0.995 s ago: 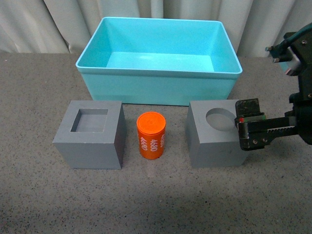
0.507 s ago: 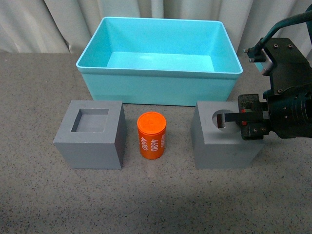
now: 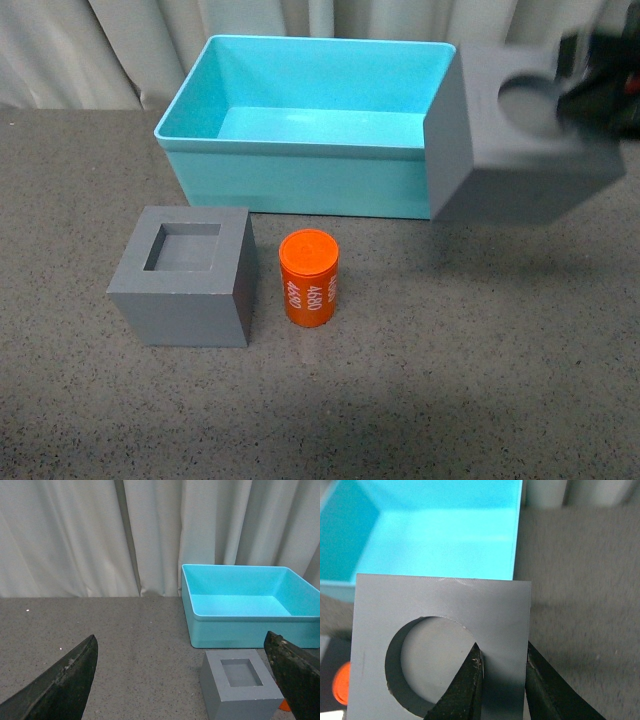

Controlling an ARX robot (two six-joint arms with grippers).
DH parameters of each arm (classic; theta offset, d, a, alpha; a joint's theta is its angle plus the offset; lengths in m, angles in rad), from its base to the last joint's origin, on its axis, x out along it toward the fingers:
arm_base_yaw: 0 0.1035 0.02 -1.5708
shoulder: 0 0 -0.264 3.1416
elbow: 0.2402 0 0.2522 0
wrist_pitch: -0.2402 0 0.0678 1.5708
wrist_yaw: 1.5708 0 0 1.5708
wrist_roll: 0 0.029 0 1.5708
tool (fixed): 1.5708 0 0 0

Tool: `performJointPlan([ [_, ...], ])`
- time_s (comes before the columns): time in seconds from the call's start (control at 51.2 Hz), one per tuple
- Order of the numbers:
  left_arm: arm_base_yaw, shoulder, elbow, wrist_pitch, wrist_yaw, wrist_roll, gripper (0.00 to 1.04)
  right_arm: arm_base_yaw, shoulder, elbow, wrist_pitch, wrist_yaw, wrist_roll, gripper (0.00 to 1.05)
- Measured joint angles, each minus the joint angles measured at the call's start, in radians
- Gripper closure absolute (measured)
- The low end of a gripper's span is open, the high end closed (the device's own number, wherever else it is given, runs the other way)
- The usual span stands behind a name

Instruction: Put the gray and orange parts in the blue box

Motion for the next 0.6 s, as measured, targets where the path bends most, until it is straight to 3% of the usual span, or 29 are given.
performJointPlan([
  [0.137, 0.000, 0.000, 0.000, 0.000, 0.000, 0.000, 0.07, -0.013, -0.004, 0.108, 0.005, -0.016, -0.001, 0.88],
  [0.39, 0.000, 0.000, 0.000, 0.000, 0.000, 0.000, 0.07, -0.016, 0.320, 0.434, -0.039, 0.005, -0.003, 0.88],
  [0.605, 0.000, 0.000, 0.000, 0.000, 0.000, 0.000, 0.07, -0.016, 0.481, 0.529, -0.031, -0.002, 0.000, 0.88],
])
